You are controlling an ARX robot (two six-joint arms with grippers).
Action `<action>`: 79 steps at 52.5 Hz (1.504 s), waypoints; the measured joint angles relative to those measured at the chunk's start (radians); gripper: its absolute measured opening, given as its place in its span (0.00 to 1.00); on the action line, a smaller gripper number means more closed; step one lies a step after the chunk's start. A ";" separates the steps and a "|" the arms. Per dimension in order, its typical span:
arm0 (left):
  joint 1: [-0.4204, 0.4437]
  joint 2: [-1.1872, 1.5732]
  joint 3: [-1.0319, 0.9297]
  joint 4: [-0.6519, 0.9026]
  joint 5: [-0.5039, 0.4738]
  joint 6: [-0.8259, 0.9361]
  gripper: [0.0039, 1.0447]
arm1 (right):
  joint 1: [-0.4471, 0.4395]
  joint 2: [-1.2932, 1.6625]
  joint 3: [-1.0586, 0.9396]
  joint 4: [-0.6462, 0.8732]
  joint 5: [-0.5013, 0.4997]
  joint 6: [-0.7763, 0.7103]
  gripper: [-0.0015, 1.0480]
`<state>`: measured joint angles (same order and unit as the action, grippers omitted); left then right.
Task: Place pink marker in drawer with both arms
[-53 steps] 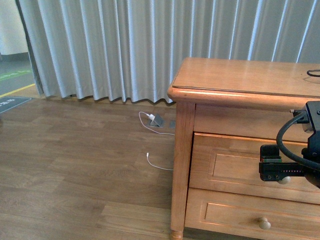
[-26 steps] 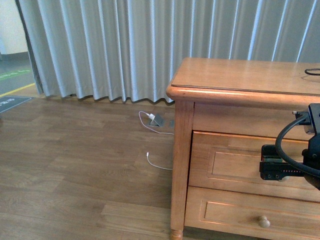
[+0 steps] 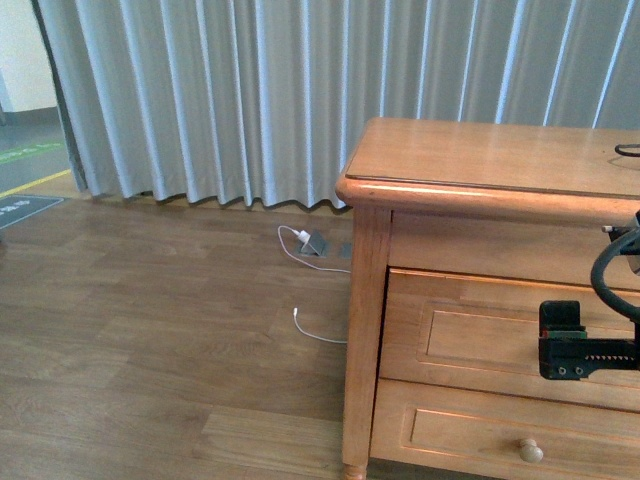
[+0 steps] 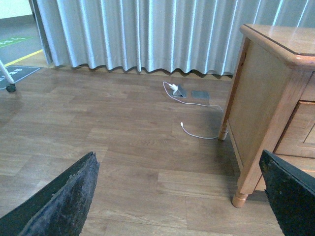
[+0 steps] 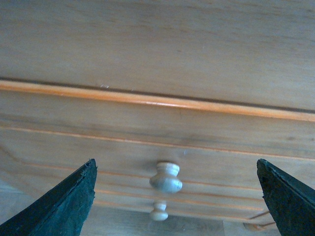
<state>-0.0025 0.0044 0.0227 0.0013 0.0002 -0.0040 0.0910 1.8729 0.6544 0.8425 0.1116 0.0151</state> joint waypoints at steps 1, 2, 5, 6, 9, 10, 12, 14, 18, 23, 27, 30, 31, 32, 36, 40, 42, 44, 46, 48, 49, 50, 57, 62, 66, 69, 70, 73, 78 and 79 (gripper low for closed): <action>0.000 0.000 0.000 0.000 0.000 0.000 0.94 | -0.002 -0.020 -0.013 -0.011 -0.007 0.003 0.92; 0.000 0.000 0.000 0.000 0.000 0.000 0.94 | -0.002 -0.030 -0.019 -0.016 -0.010 0.005 0.92; 0.000 0.000 0.000 0.000 0.000 0.000 0.94 | -0.011 -0.097 -0.059 -0.045 -0.031 0.014 0.92; 0.000 0.000 0.000 0.000 0.000 0.000 0.94 | -0.016 -0.120 -0.073 -0.056 -0.037 0.017 0.92; 0.000 0.000 0.000 0.000 0.000 0.000 0.94 | -0.045 -0.227 -0.130 -0.107 -0.065 0.024 0.92; 0.000 0.000 0.000 0.000 0.000 0.000 0.94 | -0.054 -0.257 -0.145 -0.124 -0.072 0.028 0.92; 0.000 0.000 0.000 0.000 0.000 0.000 0.94 | -0.068 -0.302 -0.167 -0.151 -0.089 0.032 0.92; 0.000 0.000 0.000 0.000 0.000 0.000 0.94 | -0.092 -0.381 -0.206 -0.198 -0.123 0.040 0.92; 0.000 0.000 0.000 0.000 0.000 0.000 0.94 | -0.131 -0.515 -0.273 -0.260 -0.170 0.034 0.92; 0.000 0.000 0.000 0.000 0.000 0.000 0.94 | -0.199 -0.727 -0.360 -0.378 -0.248 0.027 0.92; 0.000 0.000 0.000 0.000 0.000 0.000 0.94 | -0.244 -0.853 -0.400 -0.456 -0.282 0.027 0.92; 0.000 0.000 0.000 0.000 0.000 0.000 0.94 | -0.301 -0.995 -0.437 -0.545 -0.334 0.032 0.92; 0.000 0.000 0.000 0.000 0.000 0.000 0.94 | -0.310 -1.023 -0.443 -0.557 -0.340 0.033 0.92; 0.000 0.000 0.000 0.000 0.000 0.000 0.94 | -0.320 -1.054 -0.450 -0.565 -0.340 0.034 0.92; 0.000 0.000 0.000 0.000 0.000 0.000 0.94 | -0.328 -1.085 -0.451 -0.566 -0.343 0.035 0.92; 0.000 0.000 0.000 0.000 0.000 0.000 0.94 | -0.329 -1.083 -0.451 -0.567 -0.346 0.035 0.92; 0.000 0.000 0.000 0.000 0.000 0.000 0.94 | -0.329 -1.081 -0.451 -0.568 -0.346 0.035 0.92; 0.000 0.000 0.000 0.000 0.000 0.000 0.94 | -0.328 -1.065 -0.475 -0.491 -0.344 0.029 0.88; 0.000 0.000 0.000 0.000 0.000 0.000 0.94 | -0.320 -1.056 -0.519 -0.347 -0.328 0.016 0.82; 0.000 0.000 0.000 0.000 0.000 0.000 0.94 | -0.311 -1.054 -0.556 -0.245 -0.313 0.010 0.76; 0.000 0.000 0.000 0.000 0.000 0.000 0.94 | -0.306 -1.058 -0.570 -0.211 -0.308 0.008 0.73; 0.000 0.000 0.000 0.000 0.000 0.000 0.94 | -0.296 -1.059 -0.588 -0.158 -0.299 0.006 0.69; 0.000 0.000 0.000 0.000 0.000 0.000 0.94 | -0.254 -1.111 -0.632 -0.112 -0.263 -0.005 0.48; 0.000 0.000 0.000 0.000 0.000 0.000 0.94 | -0.225 -1.189 -0.647 -0.184 -0.237 -0.008 0.30; 0.000 0.000 0.000 0.000 0.000 0.000 0.94 | -0.208 -1.245 -0.647 -0.231 -0.220 -0.008 0.18; 0.000 0.000 0.000 0.000 0.000 0.000 0.94 | -0.188 -1.281 -0.649 -0.262 -0.195 -0.009 0.09; 0.000 0.000 0.000 0.000 0.000 0.000 0.94 | -0.170 -1.295 -0.649 -0.277 -0.161 -0.010 0.06; 0.000 0.000 0.000 0.000 0.000 0.000 0.94 | -0.120 -1.336 -0.649 -0.315 -0.119 -0.011 0.02; 0.000 0.000 0.000 0.000 0.000 0.000 0.94 | -0.097 -1.398 -0.649 -0.370 -0.118 -0.012 0.02; 0.000 0.000 0.000 0.000 0.000 0.000 0.94 | -0.095 -1.409 -0.649 -0.381 -0.116 -0.012 0.02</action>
<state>-0.0025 0.0040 0.0231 0.0010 0.0002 -0.0040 -0.0044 0.4641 0.0051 0.4618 -0.0044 0.0029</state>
